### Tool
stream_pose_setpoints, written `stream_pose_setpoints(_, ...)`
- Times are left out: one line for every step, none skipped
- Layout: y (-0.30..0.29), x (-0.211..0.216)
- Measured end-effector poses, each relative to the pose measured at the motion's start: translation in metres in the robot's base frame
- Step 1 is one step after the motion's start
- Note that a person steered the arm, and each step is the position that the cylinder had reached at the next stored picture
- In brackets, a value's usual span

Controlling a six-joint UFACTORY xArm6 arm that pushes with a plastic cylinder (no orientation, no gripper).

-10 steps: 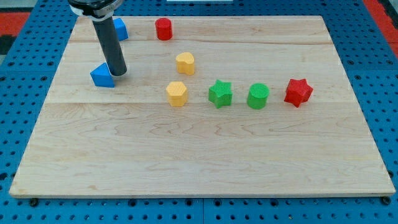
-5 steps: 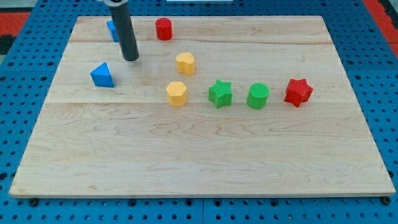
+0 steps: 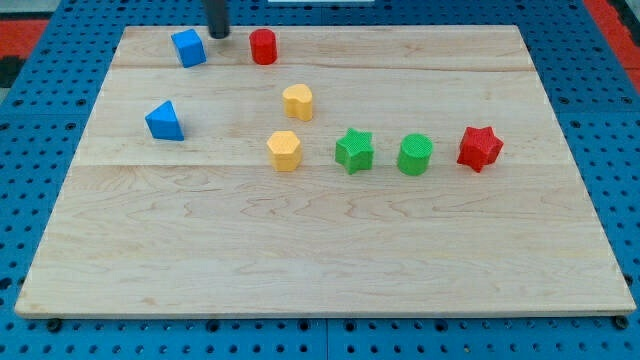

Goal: Move the blue cube into the blue triangle

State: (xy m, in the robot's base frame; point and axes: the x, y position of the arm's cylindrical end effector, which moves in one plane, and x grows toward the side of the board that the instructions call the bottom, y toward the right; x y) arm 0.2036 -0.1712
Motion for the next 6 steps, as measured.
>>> stream_pose_setpoints(-0.017, 0.022)
stream_pose_setpoints(-0.019, 0.077)
stream_pose_setpoints(0.005, 0.119)
stream_pose_setpoints(-0.001, 0.140)
stream_pose_setpoints(-0.001, 0.140)
stream_pose_setpoints(-0.002, 0.140)
